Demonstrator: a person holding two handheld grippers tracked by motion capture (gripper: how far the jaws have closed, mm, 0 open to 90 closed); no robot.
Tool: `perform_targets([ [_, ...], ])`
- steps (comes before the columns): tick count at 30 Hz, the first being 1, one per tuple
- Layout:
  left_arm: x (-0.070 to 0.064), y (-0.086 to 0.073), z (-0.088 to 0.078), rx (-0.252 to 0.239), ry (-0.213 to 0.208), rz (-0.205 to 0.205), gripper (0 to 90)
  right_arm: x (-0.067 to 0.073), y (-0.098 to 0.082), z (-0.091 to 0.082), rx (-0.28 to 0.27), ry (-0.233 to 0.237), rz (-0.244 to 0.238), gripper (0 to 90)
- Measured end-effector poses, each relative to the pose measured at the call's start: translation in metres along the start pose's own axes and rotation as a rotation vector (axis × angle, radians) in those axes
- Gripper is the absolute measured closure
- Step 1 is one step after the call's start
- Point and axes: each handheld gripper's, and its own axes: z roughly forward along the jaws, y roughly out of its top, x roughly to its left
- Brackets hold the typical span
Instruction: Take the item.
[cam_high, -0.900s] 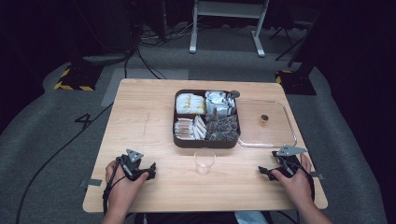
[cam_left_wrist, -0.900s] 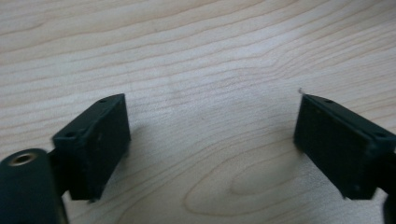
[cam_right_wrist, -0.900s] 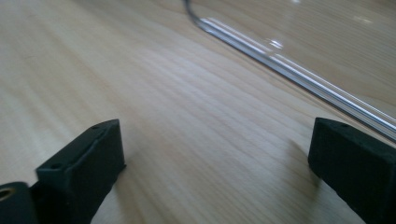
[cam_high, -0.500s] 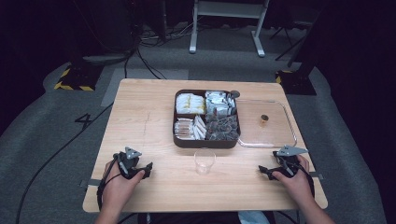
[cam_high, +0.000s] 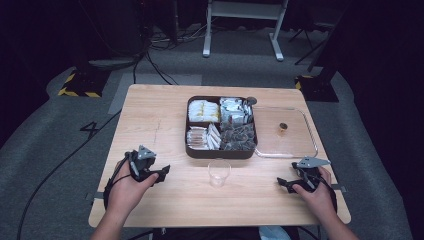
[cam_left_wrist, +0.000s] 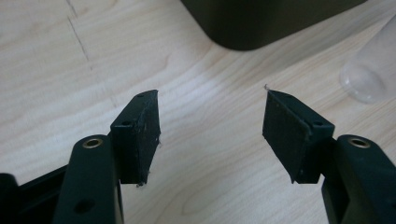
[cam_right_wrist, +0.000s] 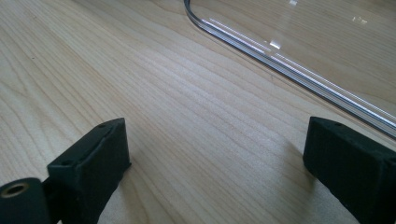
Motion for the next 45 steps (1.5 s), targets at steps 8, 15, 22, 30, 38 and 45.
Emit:
perform_targets([
  [8, -0.009, 0.035, 0.004, -0.044, -0.045, 0.046, 38.7, -0.001, 0.0, 0.0, 0.0, 0.007, -0.007, 7.1],
  [15, -0.014, 0.063, 0.015, -0.07, -0.089, 0.08, 36.4, -0.001, 0.0, 0.0, 0.0, 0.009, -0.008, 7.1],
  [22, -0.014, 0.087, 0.027, -0.094, -0.107, 0.101, 37.2, -0.001, 0.001, 0.001, 0.001, 0.011, -0.011, 7.1],
  [30, -0.009, 0.111, 0.047, -0.134, -0.118, 0.064, 38.6, -0.001, 0.001, 0.001, 0.001, 0.013, -0.012, 7.2],
  [38, -0.008, 0.135, 0.075, -0.13, -0.092, 0.073, 38.7, -0.002, 0.001, 0.001, 0.001, 0.012, -0.012, 7.1],
  [45, -0.011, 0.152, 0.096, -0.112, -0.081, 0.103, 38.9, -0.002, 0.001, 0.001, 0.0, 0.02, -0.016, 7.2],
])
